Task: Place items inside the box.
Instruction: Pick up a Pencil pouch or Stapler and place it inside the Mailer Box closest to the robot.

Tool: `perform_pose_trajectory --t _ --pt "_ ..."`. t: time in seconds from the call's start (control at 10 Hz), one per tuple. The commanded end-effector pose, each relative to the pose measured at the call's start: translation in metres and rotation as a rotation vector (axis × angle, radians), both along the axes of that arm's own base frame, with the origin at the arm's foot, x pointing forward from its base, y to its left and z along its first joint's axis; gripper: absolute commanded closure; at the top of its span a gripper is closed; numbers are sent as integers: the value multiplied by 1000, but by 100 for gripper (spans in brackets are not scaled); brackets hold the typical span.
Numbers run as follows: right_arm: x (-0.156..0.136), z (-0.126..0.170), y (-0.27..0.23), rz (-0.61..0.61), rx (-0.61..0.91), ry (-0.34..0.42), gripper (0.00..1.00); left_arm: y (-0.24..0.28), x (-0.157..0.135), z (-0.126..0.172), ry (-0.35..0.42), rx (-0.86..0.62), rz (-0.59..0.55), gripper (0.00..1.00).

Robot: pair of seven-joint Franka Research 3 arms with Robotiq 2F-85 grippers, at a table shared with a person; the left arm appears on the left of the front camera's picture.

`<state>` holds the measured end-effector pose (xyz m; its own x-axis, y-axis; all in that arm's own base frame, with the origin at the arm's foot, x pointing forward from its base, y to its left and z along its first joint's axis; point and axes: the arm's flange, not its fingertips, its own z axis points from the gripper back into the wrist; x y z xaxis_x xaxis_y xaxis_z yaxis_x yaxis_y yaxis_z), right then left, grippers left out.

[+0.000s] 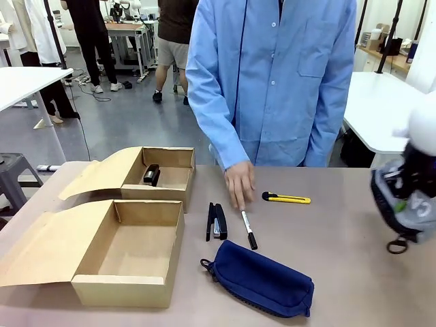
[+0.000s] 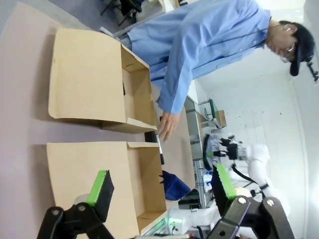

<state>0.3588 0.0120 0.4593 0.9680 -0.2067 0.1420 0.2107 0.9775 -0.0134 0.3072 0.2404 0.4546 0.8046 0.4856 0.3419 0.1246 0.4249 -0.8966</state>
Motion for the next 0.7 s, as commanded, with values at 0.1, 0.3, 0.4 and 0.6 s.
perform_pose_trajectory --t 0.1,0.3,0.4,0.6 --pt "-120 47 -14 -39 -25 -151 100 -1 2 1 -33 -10 0 0" --pt "-36 39 -5 -19 -8 -46 100 -1 2 1 -33 -10 0 0" --pt "-36 39 -5 -19 -8 -46 100 -1 2 1 -33 -10 0 0" --pt "-64 59 10 -36 47 -85 95 -1 2 1 -33 -10 0 0"
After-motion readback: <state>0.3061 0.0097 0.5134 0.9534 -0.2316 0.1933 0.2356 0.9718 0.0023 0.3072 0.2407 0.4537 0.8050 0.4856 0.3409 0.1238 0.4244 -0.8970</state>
